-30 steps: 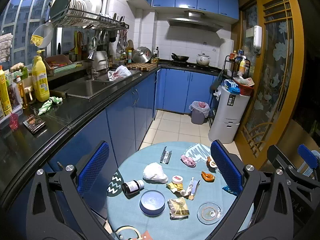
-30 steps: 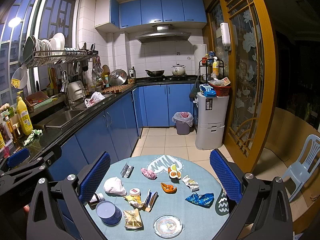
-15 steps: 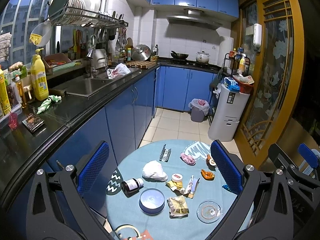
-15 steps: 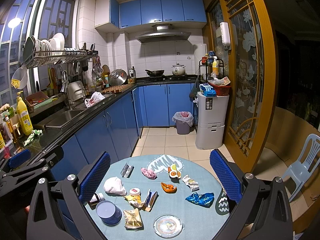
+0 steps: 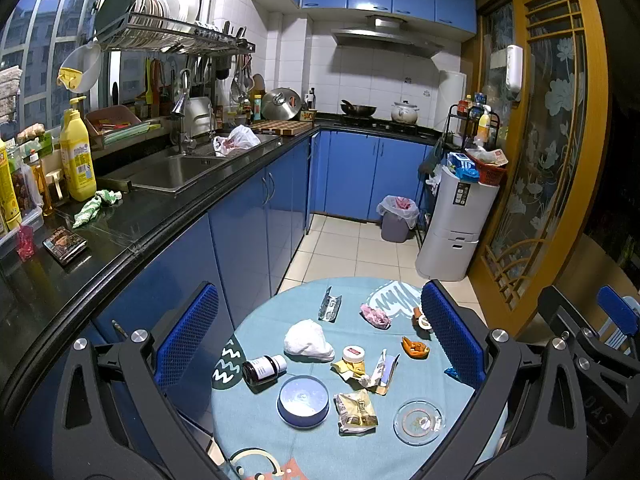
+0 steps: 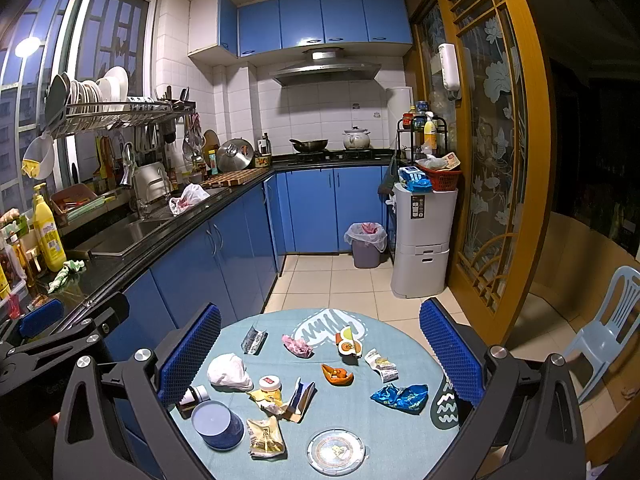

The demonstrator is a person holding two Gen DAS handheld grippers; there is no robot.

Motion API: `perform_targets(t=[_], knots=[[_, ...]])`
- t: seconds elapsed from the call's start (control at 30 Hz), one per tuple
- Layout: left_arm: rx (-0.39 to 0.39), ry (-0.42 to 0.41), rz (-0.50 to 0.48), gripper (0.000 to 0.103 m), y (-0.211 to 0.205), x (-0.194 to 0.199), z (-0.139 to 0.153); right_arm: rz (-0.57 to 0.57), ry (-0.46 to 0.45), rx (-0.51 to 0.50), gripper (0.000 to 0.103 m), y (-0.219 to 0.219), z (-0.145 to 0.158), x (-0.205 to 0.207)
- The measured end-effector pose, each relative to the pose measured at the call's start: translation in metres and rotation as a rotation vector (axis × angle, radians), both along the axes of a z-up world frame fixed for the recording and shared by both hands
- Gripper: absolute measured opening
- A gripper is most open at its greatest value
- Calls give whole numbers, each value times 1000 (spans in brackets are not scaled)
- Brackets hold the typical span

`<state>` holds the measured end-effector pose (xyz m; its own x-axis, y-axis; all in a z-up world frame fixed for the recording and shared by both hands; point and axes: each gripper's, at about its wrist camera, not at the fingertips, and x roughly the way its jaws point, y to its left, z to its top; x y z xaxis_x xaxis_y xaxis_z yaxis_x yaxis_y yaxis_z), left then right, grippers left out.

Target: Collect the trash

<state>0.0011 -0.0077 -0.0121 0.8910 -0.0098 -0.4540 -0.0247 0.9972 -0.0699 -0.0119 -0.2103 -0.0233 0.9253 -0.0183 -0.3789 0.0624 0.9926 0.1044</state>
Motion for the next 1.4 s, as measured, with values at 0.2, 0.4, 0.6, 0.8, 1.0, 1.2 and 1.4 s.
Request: perform_targets(t=[0.2, 0.4, 0.6, 0.8, 1.0, 1.2, 1.4], knots=[[0, 2, 0, 100, 0, 0, 1, 0, 1, 0, 97, 0, -1, 0], [1, 4, -1, 100, 0, 1, 0, 0, 1, 1, 97, -1, -1, 0], [3, 14, -6, 100, -3, 1, -6, 0, 3, 2, 97, -1, -1, 0], [4, 16, -4, 100, -3, 2, -6, 1, 3, 2, 97, -2, -2, 0], [4, 19, -6, 100, -3, 2, -8, 1, 4, 4, 97, -2, -2, 1], [3, 32, -10, 100, -4, 3, -13, 3, 16, 6, 97, -2, -6, 3], [3, 51, -14, 100, -3, 9, -13, 3, 25, 7, 97, -1, -11, 6]])
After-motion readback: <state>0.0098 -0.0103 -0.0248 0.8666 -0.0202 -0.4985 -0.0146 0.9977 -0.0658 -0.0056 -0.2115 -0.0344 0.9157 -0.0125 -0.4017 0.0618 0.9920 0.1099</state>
